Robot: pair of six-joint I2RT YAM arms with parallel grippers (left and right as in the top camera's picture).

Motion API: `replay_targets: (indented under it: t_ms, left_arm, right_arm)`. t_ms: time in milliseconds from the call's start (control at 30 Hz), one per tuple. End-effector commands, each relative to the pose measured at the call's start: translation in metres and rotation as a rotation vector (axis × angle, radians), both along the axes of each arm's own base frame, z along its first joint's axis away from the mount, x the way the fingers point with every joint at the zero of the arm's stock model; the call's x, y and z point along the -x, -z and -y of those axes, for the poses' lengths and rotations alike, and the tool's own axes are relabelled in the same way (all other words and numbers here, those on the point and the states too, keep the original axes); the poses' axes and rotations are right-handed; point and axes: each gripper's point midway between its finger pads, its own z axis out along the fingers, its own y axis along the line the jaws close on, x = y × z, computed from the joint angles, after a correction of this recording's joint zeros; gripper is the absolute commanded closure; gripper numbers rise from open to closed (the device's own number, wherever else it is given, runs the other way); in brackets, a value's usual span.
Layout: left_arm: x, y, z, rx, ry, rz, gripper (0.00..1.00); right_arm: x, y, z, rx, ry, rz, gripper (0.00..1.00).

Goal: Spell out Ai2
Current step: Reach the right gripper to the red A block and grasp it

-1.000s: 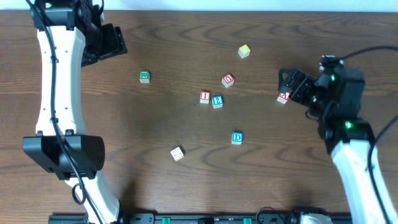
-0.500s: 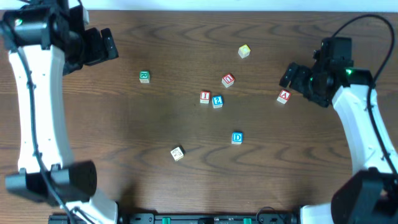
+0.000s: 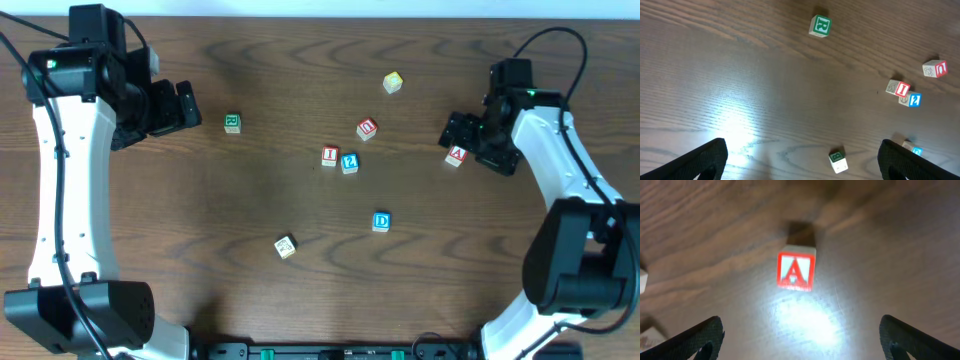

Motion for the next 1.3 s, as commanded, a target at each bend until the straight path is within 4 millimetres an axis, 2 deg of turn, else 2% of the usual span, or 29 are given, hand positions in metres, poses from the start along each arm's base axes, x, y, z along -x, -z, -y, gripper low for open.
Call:
replay_targets:
  t_ms: [0,300,433,667,733,933,1100,1267]
  left_arm:
    - [0.001,-0.004,0.002,0.009,0.015,0.014,0.03]
    - [0.002,-0.004,0.002,0.009,0.015,0.011,0.03]
    - [0.001,-0.004,0.002,0.009,0.015,0.013,0.02]
    - [0.0,-0.004,0.002,0.008,0.015,0.017,0.02]
    - [0.0,-0.004,0.002,0.008,0.015,0.019,0.02]
    - [-0.001,-0.004,0.001,0.007,0.015,0.023,0.03]
    - [-0.001,-0.004,0.002,0.008,0.015,0.023,0.03]
    - [-0.001,-0.004,0.002,0.008,0.015,0.023,0.03]
  right_arm:
    - [-0.01,0.006,-0.002,0.037,-0.014,0.01,0.01]
    - [-0.026,0.032,-0.004,0.04,-0.019,0.018,0.04]
    - [-0.032,0.039,-0.005,0.043,-0.018,0.032,0.08]
    - [-0.03,0.055,-0.011,0.01,-0.014,0.0,0.16]
    - [-0.028,0.059,-0.015,-0.011,-0.003,-0.017,0.19]
    - [-0.028,0.06,-0.019,-0.01,-0.012,-0.02,0.4]
    - [-0.028,0.061,-0.018,-0.007,-0.012,-0.02,0.44]
    - [-0.028,0.061,-0.018,-0.007,-0.012,-0.02,0.56]
